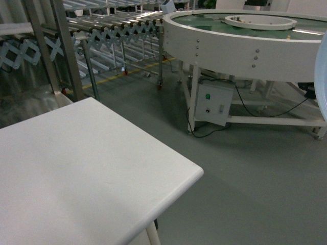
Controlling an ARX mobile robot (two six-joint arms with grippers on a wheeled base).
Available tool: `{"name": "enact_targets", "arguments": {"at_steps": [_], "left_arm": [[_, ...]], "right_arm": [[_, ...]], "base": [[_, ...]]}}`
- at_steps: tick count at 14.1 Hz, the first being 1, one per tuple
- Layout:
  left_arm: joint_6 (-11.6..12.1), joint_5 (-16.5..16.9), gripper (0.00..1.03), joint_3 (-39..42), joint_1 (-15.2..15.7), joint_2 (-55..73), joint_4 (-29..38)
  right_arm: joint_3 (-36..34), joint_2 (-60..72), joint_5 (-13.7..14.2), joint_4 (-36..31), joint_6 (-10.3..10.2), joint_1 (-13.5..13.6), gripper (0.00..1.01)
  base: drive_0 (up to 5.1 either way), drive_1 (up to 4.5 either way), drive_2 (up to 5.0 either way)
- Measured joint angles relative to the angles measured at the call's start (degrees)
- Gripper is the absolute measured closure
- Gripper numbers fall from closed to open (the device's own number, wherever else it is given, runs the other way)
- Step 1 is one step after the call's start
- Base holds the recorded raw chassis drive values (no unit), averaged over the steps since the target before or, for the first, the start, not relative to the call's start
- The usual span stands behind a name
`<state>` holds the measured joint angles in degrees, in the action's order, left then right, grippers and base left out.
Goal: Place blue tray on left shelf second layer neatly
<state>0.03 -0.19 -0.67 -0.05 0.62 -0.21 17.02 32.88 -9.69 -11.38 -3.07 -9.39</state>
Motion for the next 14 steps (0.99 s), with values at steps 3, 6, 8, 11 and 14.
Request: {"name": "enact_targets", "arguments": {"at_steps": [3,6,8,11,14], "left_arm": [[0.00,0.20,0.05,0.00,0.00,0.00,-0.17],[0.00,0.09,0.05,0.00,0.00,0.00,0.09],[0.00,0.11,0.05,0.00,0.00,0.00,0.07],[0.00,0.15,0.05,0.00,0.00,0.00,0.07],[0.00,0.00,0.05,0.00,0.00,0.00,-0.04]], "right_arm": [[0.00,0.02,-0.13,0.17,0.00,-0.04,0.99],[0.00,0.07,-0.11,0.26,0.00,-0.02,0.99],[0.00,0.00,-0.09,0.15,0.00,-0.02,0.99],[0.00,0.00,0.00,0.20,0.00,-0.02,0.99],[0.00,0.00,0.00,0.13,0.00,-0.02,0.99]], "base": [[1.2,0.60,-6.6],[1.2,0.60,-6.6],[1.2,0.60,-6.6],[1.2,0.60,-6.6],[1.2,0.60,-6.6]]}}
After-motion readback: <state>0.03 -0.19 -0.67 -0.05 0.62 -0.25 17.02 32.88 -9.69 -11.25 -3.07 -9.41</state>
